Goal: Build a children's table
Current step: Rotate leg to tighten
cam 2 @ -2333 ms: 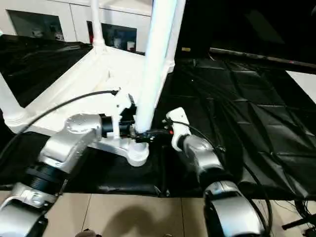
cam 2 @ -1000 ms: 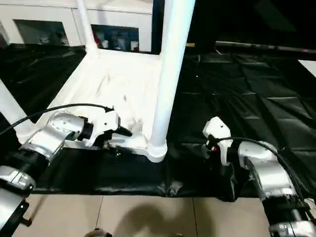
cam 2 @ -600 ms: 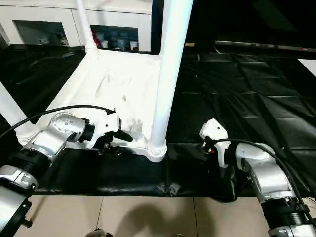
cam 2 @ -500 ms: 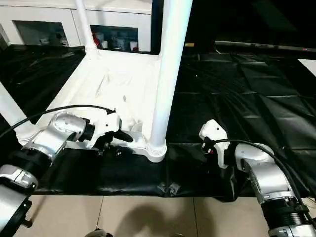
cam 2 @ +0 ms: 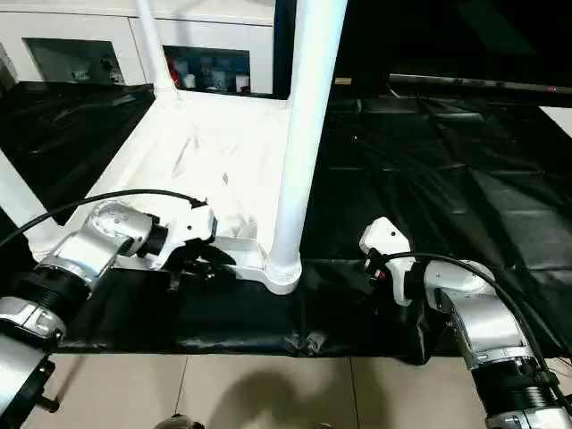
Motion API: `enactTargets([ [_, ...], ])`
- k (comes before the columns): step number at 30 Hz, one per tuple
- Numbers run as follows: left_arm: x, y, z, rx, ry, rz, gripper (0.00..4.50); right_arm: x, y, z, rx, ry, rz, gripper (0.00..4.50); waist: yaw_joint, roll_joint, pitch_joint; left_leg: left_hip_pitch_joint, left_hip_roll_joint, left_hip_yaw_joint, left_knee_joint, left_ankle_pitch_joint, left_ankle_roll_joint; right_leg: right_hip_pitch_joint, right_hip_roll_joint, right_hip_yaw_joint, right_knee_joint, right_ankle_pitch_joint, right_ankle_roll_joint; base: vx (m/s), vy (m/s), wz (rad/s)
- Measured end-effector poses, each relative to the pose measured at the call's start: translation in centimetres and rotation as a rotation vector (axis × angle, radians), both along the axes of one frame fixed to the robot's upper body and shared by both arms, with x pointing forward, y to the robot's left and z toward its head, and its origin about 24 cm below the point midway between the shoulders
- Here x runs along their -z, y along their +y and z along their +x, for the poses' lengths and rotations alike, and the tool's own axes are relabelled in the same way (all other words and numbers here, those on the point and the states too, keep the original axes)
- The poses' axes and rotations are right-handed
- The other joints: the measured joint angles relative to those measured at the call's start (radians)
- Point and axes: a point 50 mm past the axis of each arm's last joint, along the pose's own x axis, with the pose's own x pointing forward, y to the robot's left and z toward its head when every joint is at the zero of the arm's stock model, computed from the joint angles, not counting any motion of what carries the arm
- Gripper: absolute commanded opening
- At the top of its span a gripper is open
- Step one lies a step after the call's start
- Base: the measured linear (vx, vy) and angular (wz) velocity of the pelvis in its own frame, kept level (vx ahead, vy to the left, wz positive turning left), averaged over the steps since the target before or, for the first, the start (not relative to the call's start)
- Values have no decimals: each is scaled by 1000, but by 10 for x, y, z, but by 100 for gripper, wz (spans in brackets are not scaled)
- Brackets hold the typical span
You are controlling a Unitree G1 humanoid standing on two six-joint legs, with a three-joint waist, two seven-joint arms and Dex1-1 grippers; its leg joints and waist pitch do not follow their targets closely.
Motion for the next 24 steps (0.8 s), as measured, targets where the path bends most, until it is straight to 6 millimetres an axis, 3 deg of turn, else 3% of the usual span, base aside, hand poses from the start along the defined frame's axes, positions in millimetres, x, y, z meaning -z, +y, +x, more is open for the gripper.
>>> enactTargets([
  [7,4,-2,-1,-56,13,5,6,3,6,3,35,-6,58,437,-4,3,-2,1,0,0,0,0,0,1,0,1,-1,0,0,0,0,0],
  [12,13,-45,-2,-189,-32,-82,3,-2,10,10,73,-21,162,450,-4,1,-5,1,-2,1,2,-2,4,2,-3,4,-1,0,0,0,0,0],
  [15,16,-53,-2,-249,-29,-95,3,-3,6,9,80,-19,165,450,-8,-2,-6,0,-2,0,1,-2,3,3,-1,3,-1,0,1,0,0,0],
  [20,17,-57,-5,-264,-36,-108,3,1,3,16,109,-40,146,450,-7,-1,-6,0,-2,0,0,-2,3,2,-1,2,-1,-1,2,0,0,0],
  [24,15,-49,-10,-215,-38,-97,3,-5,4,28,133,-102,108,450,-7,-3,-6,0,-2,0,0,-2,3,2,-1,2,-2,-2,4,0,0,0],
])
